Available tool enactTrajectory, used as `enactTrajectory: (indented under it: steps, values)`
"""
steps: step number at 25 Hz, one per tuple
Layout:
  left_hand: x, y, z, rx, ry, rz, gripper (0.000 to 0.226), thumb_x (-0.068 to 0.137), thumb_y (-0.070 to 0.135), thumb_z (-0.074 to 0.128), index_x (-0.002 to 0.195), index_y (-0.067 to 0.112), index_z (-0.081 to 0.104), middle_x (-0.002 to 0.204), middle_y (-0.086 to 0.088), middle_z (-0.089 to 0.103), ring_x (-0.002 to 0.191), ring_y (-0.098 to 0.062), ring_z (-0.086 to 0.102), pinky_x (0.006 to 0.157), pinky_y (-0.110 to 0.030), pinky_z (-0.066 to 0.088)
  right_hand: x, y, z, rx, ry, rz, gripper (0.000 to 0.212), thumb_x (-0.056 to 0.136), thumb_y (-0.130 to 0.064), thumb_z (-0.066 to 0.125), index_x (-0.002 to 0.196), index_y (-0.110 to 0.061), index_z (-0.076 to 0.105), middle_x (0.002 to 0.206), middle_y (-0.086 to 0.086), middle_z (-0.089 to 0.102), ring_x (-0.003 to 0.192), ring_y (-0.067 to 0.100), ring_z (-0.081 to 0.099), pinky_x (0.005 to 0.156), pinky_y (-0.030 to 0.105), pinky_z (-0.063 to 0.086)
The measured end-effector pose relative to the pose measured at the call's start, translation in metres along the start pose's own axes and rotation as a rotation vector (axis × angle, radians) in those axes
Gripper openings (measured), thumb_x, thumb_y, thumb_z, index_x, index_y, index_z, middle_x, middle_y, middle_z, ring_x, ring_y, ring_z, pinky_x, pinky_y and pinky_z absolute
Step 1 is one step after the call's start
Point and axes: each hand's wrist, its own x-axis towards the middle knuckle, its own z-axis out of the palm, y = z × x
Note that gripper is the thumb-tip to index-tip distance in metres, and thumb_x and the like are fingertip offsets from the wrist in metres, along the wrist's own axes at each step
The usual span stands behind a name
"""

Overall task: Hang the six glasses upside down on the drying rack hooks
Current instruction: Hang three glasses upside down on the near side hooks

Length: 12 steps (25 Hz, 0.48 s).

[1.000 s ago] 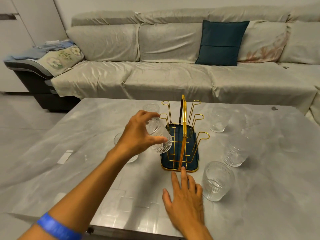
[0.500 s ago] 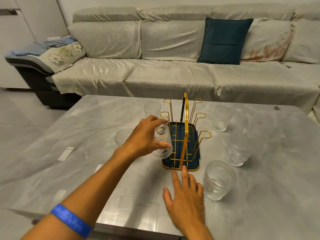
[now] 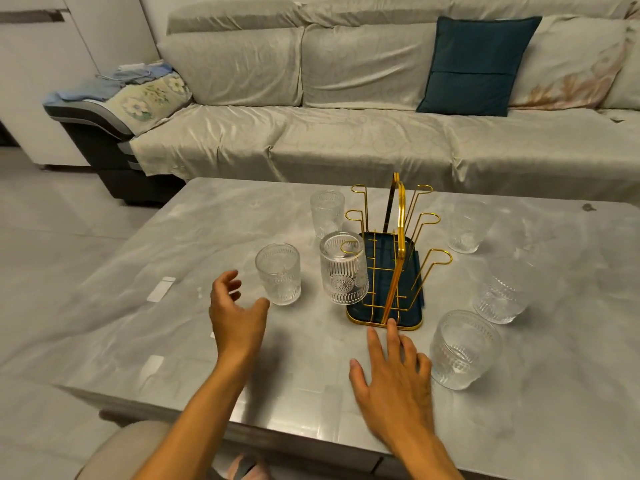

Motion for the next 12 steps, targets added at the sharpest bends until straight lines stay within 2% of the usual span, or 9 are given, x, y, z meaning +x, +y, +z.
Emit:
enactTrajectory:
  steps: [2, 4, 6, 8, 12]
  values:
    - [0.010, -0.025, 0.007, 0.203, -0.173, -0.146, 0.084, 0.072, 0.006, 0.080, 0.140, 0.024, 0.034, 0.139, -0.008, 0.048, 0.128, -0.032, 0.043, 0.101, -0.049, 0.042, 0.000, 0.001, 0.000, -0.005, -0.004, -0.002, 0.073, 0.086, -0.065, 0.002, 0.149, -0.028, 0.008, 0.160, 0.007, -0.003, 0.141, 0.027, 0.008, 0.109, 0.045, 0.013]
    - [0.022, -0.032, 0.015, 0.329, -0.295, -0.102, 0.099, 0.066, 0.014, 0.086, 0.146, 0.021, 0.028, 0.145, -0.009, 0.047, 0.132, -0.034, 0.039, 0.108, -0.054, 0.035, 0.000, 0.001, -0.001, 0.001, 0.003, -0.003, 0.073, 0.087, -0.065, 0.003, 0.149, -0.028, 0.009, 0.160, 0.006, -0.003, 0.141, 0.027, 0.009, 0.109, 0.044, 0.014]
    - [0.037, -0.035, 0.021, 0.348, -0.313, -0.048, 0.094, 0.061, 0.024, 0.091, 0.140, 0.023, 0.040, 0.137, -0.008, 0.057, 0.125, -0.034, 0.048, 0.103, -0.056, 0.040, 0.000, 0.001, -0.002, 0.015, 0.011, 0.001, 0.072, 0.087, -0.064, 0.006, 0.150, -0.028, 0.013, 0.160, 0.006, -0.001, 0.141, 0.027, 0.011, 0.108, 0.044, 0.016]
    - [0.047, -0.037, 0.024, 0.394, -0.333, -0.004, 0.076, 0.058, 0.032, 0.092, 0.123, 0.024, 0.053, 0.124, -0.008, 0.066, 0.116, -0.034, 0.057, 0.098, -0.055, 0.043, 0.000, 0.001, -0.001, 0.035, 0.011, 0.003, 0.072, 0.088, -0.065, 0.007, 0.150, -0.028, 0.013, 0.160, 0.007, -0.002, 0.142, 0.027, 0.011, 0.109, 0.045, 0.015]
    - [0.050, -0.041, 0.027, 0.353, -0.344, 0.013, 0.072, 0.055, 0.044, 0.090, 0.116, 0.034, 0.054, 0.118, 0.001, 0.069, 0.113, -0.027, 0.060, 0.099, -0.050, 0.038, -0.001, 0.005, 0.003, 0.060, -0.017, -0.022, 0.074, 0.085, -0.069, -0.002, 0.149, -0.031, -0.007, 0.156, 0.003, -0.025, 0.142, 0.025, -0.014, 0.110, 0.043, -0.007]
